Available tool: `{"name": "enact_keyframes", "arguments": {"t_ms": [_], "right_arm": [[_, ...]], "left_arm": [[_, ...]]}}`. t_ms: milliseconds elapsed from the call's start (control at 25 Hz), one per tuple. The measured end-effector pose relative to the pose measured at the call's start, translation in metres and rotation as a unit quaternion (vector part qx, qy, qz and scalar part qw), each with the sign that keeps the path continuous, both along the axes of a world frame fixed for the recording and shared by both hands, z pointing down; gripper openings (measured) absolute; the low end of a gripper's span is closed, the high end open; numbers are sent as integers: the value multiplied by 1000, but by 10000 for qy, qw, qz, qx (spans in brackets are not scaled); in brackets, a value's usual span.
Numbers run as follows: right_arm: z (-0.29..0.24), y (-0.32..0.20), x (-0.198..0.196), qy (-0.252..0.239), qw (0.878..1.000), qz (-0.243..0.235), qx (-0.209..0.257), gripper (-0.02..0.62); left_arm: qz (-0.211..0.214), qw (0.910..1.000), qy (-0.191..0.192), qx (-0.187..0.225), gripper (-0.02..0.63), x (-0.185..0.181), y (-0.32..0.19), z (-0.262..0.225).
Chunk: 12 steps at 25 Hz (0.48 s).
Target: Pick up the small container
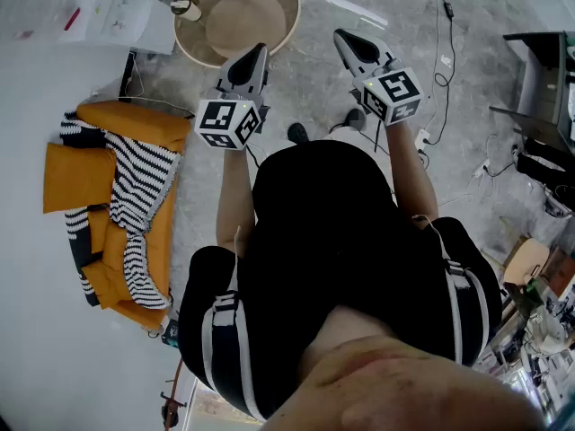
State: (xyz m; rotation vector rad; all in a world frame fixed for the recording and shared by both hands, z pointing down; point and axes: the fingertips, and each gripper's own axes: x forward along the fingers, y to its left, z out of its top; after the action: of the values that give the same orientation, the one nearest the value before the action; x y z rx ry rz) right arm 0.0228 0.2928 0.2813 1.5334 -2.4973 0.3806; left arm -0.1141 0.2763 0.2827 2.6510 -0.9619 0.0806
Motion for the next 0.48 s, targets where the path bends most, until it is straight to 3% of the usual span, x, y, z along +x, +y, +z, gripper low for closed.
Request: {"name": "enact_keyframes", "arguments": {"t_ms": [480], "right_arm": [[4, 12, -20, 26, 9999, -116, 25, 2]], "left_arm": [[-8, 10000, 28, -58, 17, -2, 9, 4]]}}
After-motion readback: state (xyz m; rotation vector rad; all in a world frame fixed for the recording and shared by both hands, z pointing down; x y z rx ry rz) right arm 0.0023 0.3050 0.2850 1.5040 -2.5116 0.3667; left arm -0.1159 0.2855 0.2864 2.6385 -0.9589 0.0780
